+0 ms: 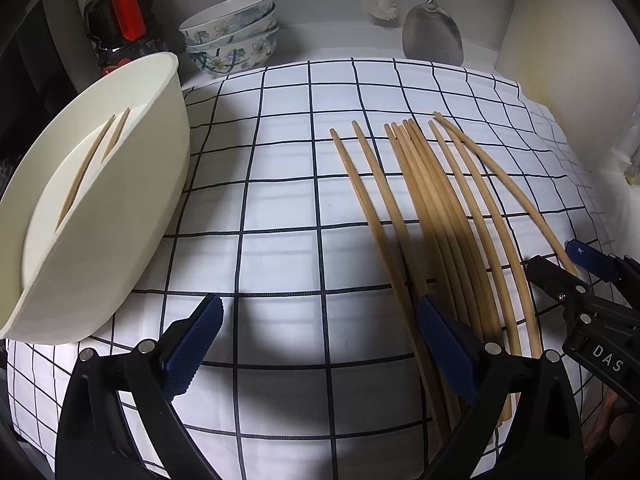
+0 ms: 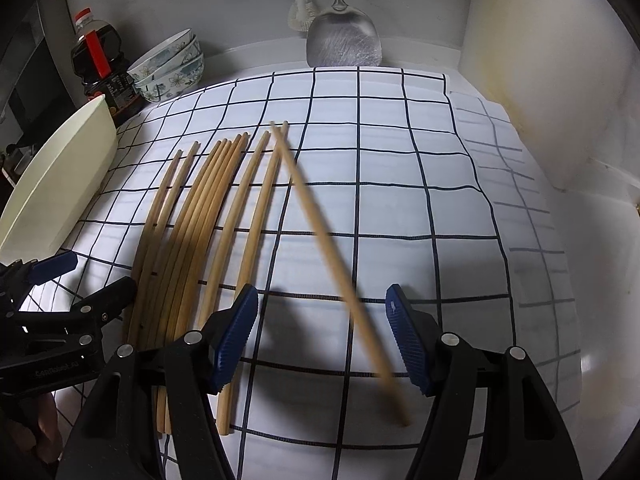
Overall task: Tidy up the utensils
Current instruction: 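Pinch another chopstick from the row with the right tool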
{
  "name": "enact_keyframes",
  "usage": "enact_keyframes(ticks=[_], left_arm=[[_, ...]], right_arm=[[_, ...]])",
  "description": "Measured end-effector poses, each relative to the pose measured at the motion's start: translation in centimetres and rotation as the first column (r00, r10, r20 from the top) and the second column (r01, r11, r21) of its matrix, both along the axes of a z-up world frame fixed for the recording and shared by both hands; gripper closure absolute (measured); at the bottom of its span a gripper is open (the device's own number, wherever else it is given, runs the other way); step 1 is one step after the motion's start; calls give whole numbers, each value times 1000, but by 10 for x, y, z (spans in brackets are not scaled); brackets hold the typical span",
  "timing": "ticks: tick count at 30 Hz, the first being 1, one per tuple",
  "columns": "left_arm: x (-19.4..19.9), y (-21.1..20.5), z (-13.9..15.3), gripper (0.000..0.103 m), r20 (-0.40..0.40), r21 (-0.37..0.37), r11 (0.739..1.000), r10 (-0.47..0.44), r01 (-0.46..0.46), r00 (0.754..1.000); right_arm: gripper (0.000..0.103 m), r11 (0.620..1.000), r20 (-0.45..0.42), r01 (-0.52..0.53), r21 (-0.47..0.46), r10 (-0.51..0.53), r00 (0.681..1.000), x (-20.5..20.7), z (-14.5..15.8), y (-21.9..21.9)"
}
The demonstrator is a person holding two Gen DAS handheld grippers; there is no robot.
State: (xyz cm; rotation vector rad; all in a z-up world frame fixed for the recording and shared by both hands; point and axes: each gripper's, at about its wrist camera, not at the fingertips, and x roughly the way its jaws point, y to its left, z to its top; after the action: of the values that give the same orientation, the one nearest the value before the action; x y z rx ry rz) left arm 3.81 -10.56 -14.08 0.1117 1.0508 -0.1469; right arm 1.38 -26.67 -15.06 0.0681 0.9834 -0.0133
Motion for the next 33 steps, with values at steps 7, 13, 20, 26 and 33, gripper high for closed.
enact_keyframes(ticks=[7, 13, 20, 26, 33], left_arm=[[-2, 3, 0, 6, 4, -2, 1000, 13, -13, 1000], [-2, 5, 0, 6, 9, 7, 1000, 15, -15, 1000], [-3, 7, 1, 6, 16, 29, 999, 25, -26, 1000], [-3, 9, 2, 6, 23, 50, 998, 40, -41, 999], [5, 1, -2, 6, 20, 80, 995, 59, -61, 998]], right_arm=[[39, 1000, 13, 13, 26, -14, 1000, -2, 2, -11], [39, 1000, 13, 26, 8, -26, 1000, 0, 1, -19], [39, 1000, 16, 24, -12, -24, 1000, 4, 1, -23], [39, 999, 20, 19, -31, -18, 1000, 6, 0, -24], [40, 997, 33, 0, -82, 2, 999, 12, -2, -20]])
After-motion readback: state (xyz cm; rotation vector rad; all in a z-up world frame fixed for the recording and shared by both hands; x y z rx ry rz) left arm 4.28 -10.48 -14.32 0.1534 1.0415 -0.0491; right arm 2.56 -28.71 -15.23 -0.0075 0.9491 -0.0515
